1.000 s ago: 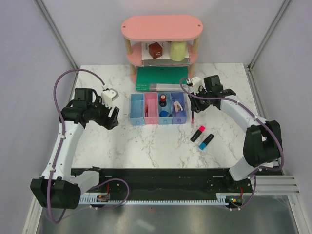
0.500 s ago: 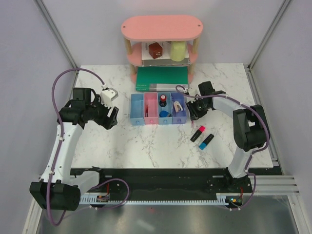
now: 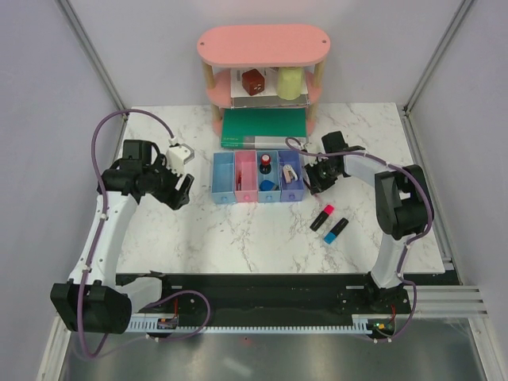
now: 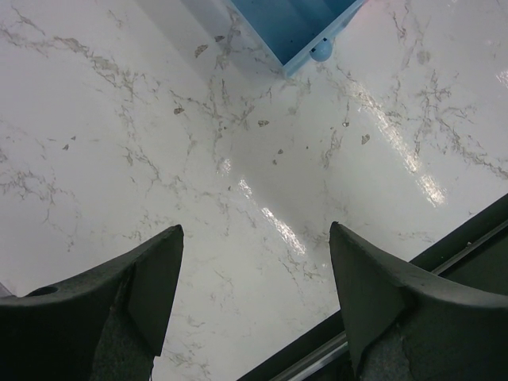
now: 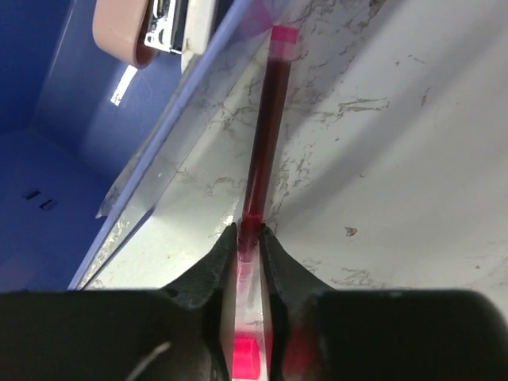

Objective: Sort the stationery into containers
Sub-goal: Pick up the pen from the center of the board.

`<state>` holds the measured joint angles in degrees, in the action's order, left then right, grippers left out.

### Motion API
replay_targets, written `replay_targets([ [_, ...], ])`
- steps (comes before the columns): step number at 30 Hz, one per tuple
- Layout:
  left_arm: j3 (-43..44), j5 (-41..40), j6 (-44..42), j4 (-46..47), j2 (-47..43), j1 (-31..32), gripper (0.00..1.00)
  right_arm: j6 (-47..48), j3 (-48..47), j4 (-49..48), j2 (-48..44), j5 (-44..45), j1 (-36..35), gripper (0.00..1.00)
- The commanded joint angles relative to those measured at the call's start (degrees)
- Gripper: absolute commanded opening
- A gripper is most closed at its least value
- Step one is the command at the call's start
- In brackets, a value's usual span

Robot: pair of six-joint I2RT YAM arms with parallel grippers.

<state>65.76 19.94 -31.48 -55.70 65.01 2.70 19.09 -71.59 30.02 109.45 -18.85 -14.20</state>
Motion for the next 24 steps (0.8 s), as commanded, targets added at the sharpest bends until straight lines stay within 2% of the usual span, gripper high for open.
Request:
replay_targets([
  [1,2.18,-0.35,-2.62,0.33,1.43,-0.15,0.82,-0.02,-0.57,-1.02,2.96,-0.66,0.22,0.16],
  [2,2.18,-0.26,-2.62,0.24,1.69,-0.15,0.82,-0.02,-0.48,-1.02,2.96,-0.66,0.22,0.10],
  [5,2.36,0.09,-2.53,0.24,1.61,-0.15,0.81,0.15,0.13,-0.93,1.56,-0.40,0.22,0.04],
  [17,2.71,3.43,0.02,-0.81,-3.58,-0.06,0.81,2.09,0.40,0.30,-10.04,10.32,3.29,0.03],
  [24,3.50,11.86,0.20,-1.69,-1.91,0.11,0.83,9.99,0.84,-0.14,-18.03,17.79,4.62,0.03],
])
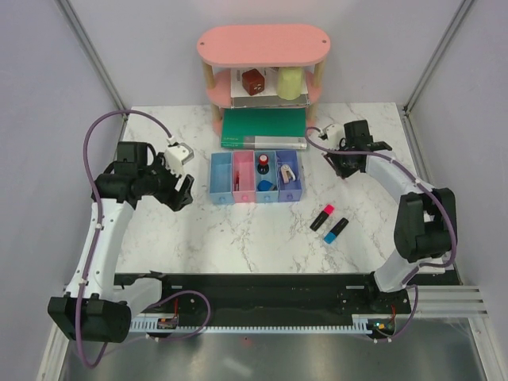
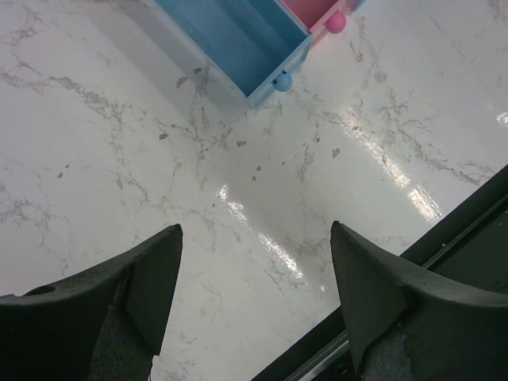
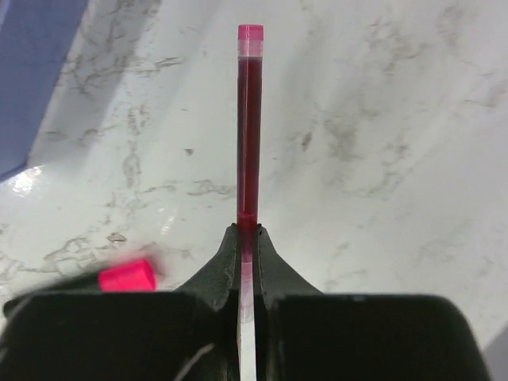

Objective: Sort the stationery into containers
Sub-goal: Pick up the pen from the center of the board.

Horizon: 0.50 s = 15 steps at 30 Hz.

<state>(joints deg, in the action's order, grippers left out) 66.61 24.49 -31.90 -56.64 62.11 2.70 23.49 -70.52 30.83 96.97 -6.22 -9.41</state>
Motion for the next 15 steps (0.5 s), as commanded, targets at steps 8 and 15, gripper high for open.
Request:
replay_targets([
  [8,12.73,21.45,-1.67,-7.41,17.22,0.99,0.83,17.46,1.61,-3.85,-19.96,5.69,-0.52,0.01],
  [15,30.66,31.48,-10.01,-27.78,36.02,4.76,0.83,31.00,4.60,-4.81,-31.83,9.64,-7.36,0.00],
])
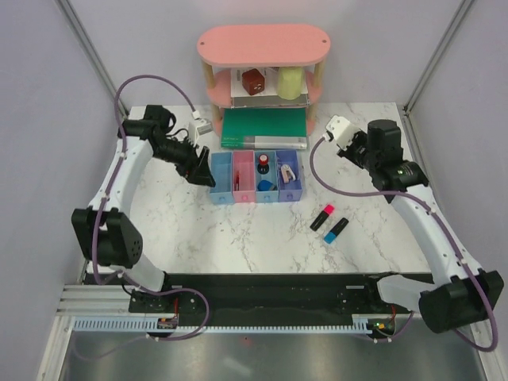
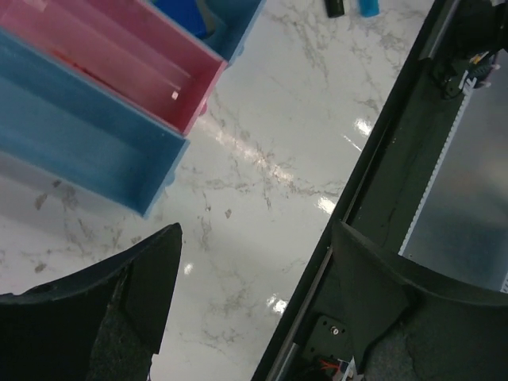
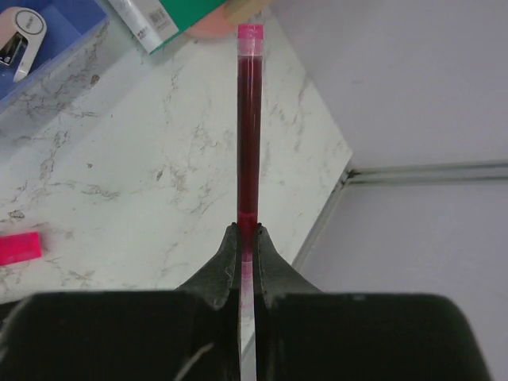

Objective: Sort the stationery into containers
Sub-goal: Pick up the pen from the center of the board.

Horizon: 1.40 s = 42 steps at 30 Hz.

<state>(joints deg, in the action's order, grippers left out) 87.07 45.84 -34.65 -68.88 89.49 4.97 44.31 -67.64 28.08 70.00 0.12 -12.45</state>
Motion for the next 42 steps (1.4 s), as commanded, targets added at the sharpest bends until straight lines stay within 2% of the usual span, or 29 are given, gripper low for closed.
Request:
replay_targets([
  [1,12.66,11.45,-9.79,-19.23,10.68,3.02,0.82,11.48,1.81,-2.23,-6.44,3.66,-5.04,0.00],
  [11,26.48,13.65,-6.66,-19.19,19.31,9.35,0.81,24.32,5.93,-5.92,-10.76,12.62,-18.30,0.00],
  [16,31.57,16.82,-4.02,-19.18,21.16,10.58,0.81,33.27,12.16,-14.00,-11.73,17.01,-25.69,0.00],
  [26,31.94,19.19,-4.37,-19.19,21.95,14.36,0.82,42.68,15.52,-29.29,-7.16,21.41,-37.28,0.00],
  [32,33.43,19.90,-4.46,-19.27,23.18,16.12,0.82,47.78,16.83,-33.25,-5.57,22.82,-42.56,0.00],
  [42,33.08,20.51,-5.60,-19.27,22.31,16.30,0.82,48.76,16.48,-35.46,-2.59,24.14,-44.68,0.01],
])
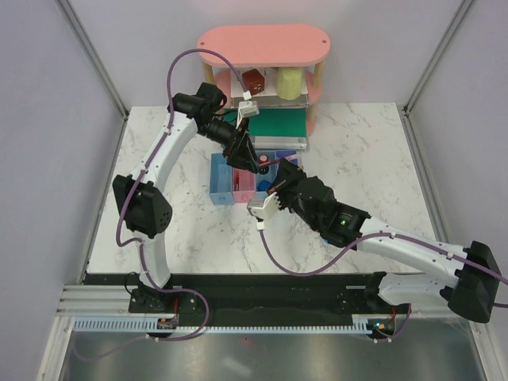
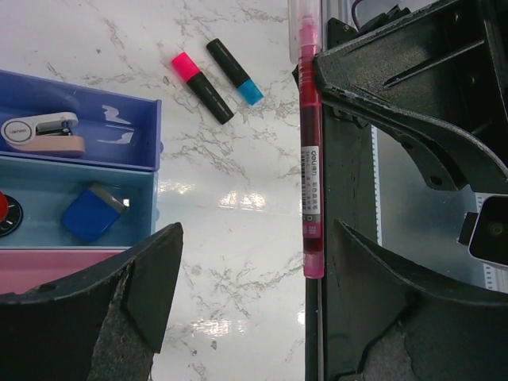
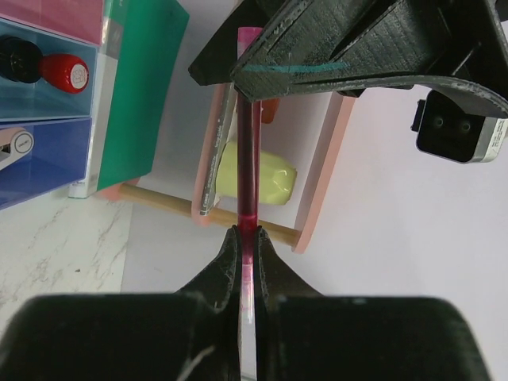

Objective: Sort the stationery into containers
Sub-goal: Pick up the pen from the center of the board.

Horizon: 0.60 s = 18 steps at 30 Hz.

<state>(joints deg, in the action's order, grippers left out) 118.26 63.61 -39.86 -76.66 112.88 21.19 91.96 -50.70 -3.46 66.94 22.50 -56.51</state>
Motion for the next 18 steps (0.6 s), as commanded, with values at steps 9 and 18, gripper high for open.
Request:
replay_targets([
  [9,0.75,2.74,-1.19,-11.49,-2.05,0.96,0.80,0.85,-3.53,-5.15,3.99,2.81,-1.58,0.02],
  [18,-0.31,2.66,-1.19,-11.49,-3.37,1.84,0.14,0.67,-4.85,-6.82,6.19,3.78,-1.76,0.03],
])
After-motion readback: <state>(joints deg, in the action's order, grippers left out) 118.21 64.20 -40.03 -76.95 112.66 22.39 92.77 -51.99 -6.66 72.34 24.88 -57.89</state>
